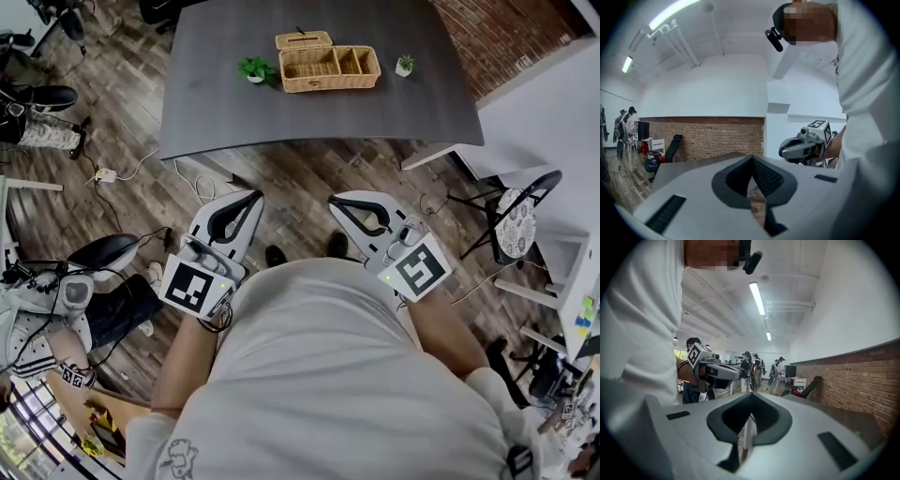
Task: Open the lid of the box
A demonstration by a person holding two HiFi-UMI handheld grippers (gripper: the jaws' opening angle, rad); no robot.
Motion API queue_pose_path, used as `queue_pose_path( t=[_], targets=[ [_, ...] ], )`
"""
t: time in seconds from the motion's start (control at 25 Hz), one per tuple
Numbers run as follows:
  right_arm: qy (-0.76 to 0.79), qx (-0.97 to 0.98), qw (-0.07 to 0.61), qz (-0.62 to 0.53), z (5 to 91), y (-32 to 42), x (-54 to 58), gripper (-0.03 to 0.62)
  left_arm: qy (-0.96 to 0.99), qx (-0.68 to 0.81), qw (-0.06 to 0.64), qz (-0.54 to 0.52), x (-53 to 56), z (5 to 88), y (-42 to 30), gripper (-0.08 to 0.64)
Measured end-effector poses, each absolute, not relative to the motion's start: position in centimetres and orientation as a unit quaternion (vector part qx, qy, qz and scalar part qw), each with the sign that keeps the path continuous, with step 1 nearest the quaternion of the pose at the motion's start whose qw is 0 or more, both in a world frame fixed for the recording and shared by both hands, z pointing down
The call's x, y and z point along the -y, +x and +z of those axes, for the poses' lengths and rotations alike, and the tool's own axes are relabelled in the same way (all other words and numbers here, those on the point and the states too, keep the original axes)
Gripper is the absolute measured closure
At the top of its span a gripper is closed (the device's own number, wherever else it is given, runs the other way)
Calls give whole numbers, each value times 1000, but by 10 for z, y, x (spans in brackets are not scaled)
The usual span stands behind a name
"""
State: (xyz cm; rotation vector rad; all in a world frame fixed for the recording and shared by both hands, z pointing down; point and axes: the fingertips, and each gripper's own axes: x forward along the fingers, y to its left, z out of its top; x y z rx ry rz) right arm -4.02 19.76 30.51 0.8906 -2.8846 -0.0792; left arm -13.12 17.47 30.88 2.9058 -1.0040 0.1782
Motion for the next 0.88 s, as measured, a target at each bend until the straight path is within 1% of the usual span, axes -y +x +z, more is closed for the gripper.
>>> queue_pose_path(
  t=[0.4, 0.88],
  targets=[
    [303, 951, 58, -24, 308, -70, -211, 588, 947, 316, 28, 55, -187, 309, -158, 548],
    [305, 950, 61, -25, 306, -66, -206, 588, 947, 316, 28, 51, -182, 305, -156, 548]
  ],
)
